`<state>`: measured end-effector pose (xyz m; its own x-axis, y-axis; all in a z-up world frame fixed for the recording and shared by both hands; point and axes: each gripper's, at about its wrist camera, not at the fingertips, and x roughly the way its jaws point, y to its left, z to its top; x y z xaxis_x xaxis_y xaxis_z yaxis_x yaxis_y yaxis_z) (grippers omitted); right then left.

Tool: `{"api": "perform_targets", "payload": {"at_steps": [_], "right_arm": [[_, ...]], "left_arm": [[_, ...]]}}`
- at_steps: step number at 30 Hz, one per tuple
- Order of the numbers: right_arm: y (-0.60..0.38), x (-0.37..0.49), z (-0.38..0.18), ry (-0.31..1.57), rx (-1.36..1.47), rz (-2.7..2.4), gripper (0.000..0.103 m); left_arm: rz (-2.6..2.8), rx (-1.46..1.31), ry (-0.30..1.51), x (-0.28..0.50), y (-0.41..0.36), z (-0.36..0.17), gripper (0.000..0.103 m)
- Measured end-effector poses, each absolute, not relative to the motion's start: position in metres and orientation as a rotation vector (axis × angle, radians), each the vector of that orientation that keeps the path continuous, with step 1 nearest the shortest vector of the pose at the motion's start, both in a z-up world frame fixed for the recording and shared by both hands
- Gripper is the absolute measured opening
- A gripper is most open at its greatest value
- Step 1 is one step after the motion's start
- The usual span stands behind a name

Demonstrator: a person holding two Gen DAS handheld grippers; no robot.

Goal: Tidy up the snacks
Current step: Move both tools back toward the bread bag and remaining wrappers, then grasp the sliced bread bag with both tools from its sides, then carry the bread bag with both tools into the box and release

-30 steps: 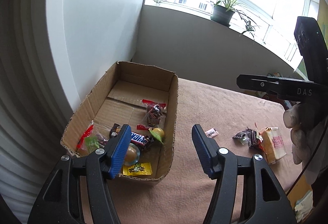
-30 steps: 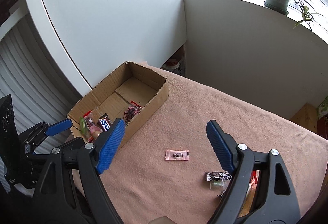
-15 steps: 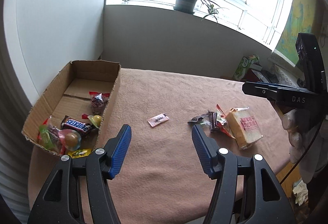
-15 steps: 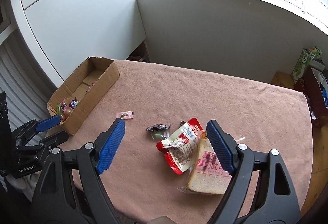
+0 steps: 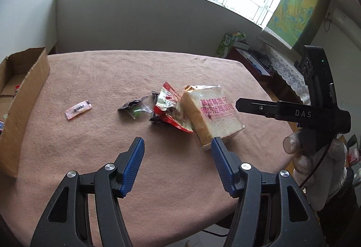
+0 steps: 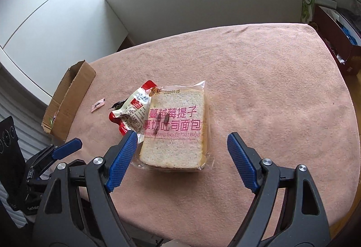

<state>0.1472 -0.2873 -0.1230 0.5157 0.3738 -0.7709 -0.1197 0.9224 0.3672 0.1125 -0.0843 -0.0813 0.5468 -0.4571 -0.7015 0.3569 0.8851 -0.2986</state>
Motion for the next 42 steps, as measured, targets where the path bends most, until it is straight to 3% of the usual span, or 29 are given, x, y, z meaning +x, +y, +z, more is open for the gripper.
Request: {"api": "perform_targets", "payload": {"at_steps": [9, 14, 18, 22, 27, 42], "right_arm": [[-0.294, 0.165, -0.14, 1.03, 0.353, 0.371, 0.083], [-0.295, 0.172, -0.147, 1.053, 0.384, 0.4, 0.075], [-0.293, 0.174, -0.153, 1.077, 0.395, 0.429, 0.06], [-0.289, 0.174, -0.156, 1.085, 0.38, 0.43, 0.057], [-0.292, 0.171, -0.155, 1.085, 0.38, 0.411, 0.045], [-0.268, 0.151, -0.107, 1.008, 0.295, 0.416, 0.041]], "left_arm": [[-0.601, -0.131, 0.913, 0.13, -0.128, -0.096, 0.061], [-0.637, -0.116, 0.946, 0.143, -0.145, -0.106, 0.059], [-0.653, -0.113, 0.97, 0.15, -0.15, -0.113, 0.059], [-0.667, -0.1, 0.99, 0.154, -0.155, -0.118, 0.049], [-0.666, -0.095, 0.988, 0.154, -0.153, -0.119, 0.047], [-0.668, -0.073, 0.899, 0.14, -0.143, -0.091, 0.046]]}}
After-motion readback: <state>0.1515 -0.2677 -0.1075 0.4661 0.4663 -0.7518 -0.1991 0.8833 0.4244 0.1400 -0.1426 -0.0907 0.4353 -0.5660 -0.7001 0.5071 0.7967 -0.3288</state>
